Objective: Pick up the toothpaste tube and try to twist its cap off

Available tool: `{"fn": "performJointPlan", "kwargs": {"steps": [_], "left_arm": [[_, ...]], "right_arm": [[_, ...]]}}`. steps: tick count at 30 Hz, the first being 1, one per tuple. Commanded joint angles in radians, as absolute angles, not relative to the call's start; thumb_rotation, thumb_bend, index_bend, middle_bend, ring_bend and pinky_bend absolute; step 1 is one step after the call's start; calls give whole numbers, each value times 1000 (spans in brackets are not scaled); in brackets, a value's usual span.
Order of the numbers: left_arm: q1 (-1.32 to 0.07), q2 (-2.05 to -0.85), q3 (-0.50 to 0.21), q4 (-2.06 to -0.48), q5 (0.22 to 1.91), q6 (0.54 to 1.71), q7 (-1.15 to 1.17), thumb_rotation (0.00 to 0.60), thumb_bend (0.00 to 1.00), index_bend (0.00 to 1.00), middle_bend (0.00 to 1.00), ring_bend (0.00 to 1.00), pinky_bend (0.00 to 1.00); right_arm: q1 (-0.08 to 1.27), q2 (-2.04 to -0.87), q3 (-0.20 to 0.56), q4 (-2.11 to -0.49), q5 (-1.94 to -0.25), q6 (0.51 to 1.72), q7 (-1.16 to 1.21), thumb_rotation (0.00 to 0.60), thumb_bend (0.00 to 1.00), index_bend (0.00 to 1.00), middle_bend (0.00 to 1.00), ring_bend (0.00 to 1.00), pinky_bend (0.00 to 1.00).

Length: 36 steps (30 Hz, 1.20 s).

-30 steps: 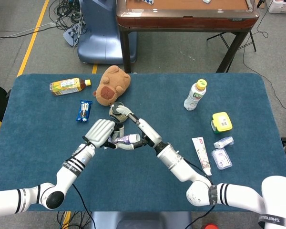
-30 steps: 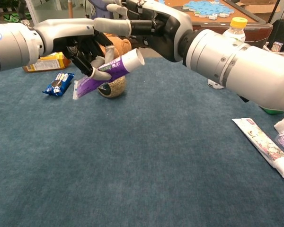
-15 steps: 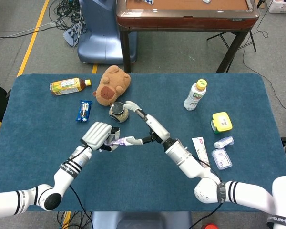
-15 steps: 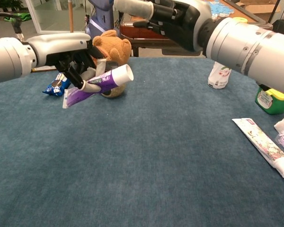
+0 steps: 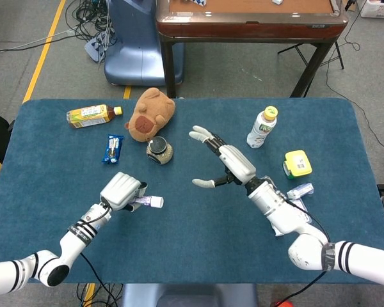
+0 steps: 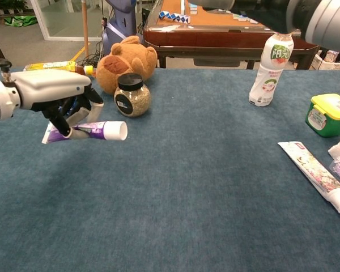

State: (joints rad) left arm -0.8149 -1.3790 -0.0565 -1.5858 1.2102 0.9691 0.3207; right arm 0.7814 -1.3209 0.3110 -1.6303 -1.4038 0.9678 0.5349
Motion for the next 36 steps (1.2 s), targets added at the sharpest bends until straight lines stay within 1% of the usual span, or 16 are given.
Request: {"fn": "performJointPlan", "kwargs": {"steps": [1,6,11,14,17,19,25,26,28,29,30,32,36], "left_arm": [[-806,-1399,-35,-1548,1227,968,366,600,429,588,742,577,568],[-796,-1429,-25,-1515,1211,972,438,600,422,520,675,563,567],[-789,-1438,-25,-1510,1170,956,477,600,420,384,537,491,567],[-783,-1432,-25,-1517,1160,960,498,600,420,325,483,464,563],[-771,-1414,-35,-1536,1159,984,504,600,420,283,454,448,550],[-759,-1401,-44,-1546,1157,1005,491,600,420,276,449,444,542],[-682,-1355,-82,-1561,1168,1094,324,600,420,271,449,424,511],[-669,-1346,-85,-1563,1169,1104,293,600,420,271,448,417,497],[-636,-1324,-91,-1568,1175,1129,225,600,420,271,448,406,479],[-616,-1314,-92,-1569,1183,1150,192,600,420,271,448,404,476],[-600,-1308,-90,-1569,1193,1168,171,600,419,271,448,403,476],[-569,-1297,-84,-1565,1216,1204,135,600,412,274,448,402,473],[-497,-1275,-66,-1561,1261,1288,76,600,408,287,448,398,467]], "right_arm": [[760,-1280,295,-1656,-1407,984,483,387,0,0,0,0,0],[735,-1234,272,-1673,-1413,1002,424,388,0,0,0,0,0],[710,-1204,254,-1673,-1419,1019,417,387,0,0,0,0,0],[698,-1183,240,-1669,-1435,1028,407,387,0,0,0,0,0],[687,-1156,229,-1673,-1452,1039,387,387,0,0,0,0,0],[678,-1134,224,-1680,-1459,1046,372,388,0,0,0,0,0],[635,-1050,190,-1713,-1470,1068,263,393,0,0,0,0,0],[624,-1040,183,-1718,-1467,1074,245,408,0,0,0,0,0],[597,-1023,167,-1722,-1464,1096,205,476,0,0,0,0,0],[579,-1016,157,-1724,-1462,1111,182,533,0,0,0,0,0],[564,-1012,149,-1725,-1459,1125,163,569,0,0,0,0,0],[532,-1010,135,-1719,-1457,1161,122,599,0,0,0,0,0],[451,-1018,100,-1705,-1440,1243,39,600,6,0,0,0,0]]}}
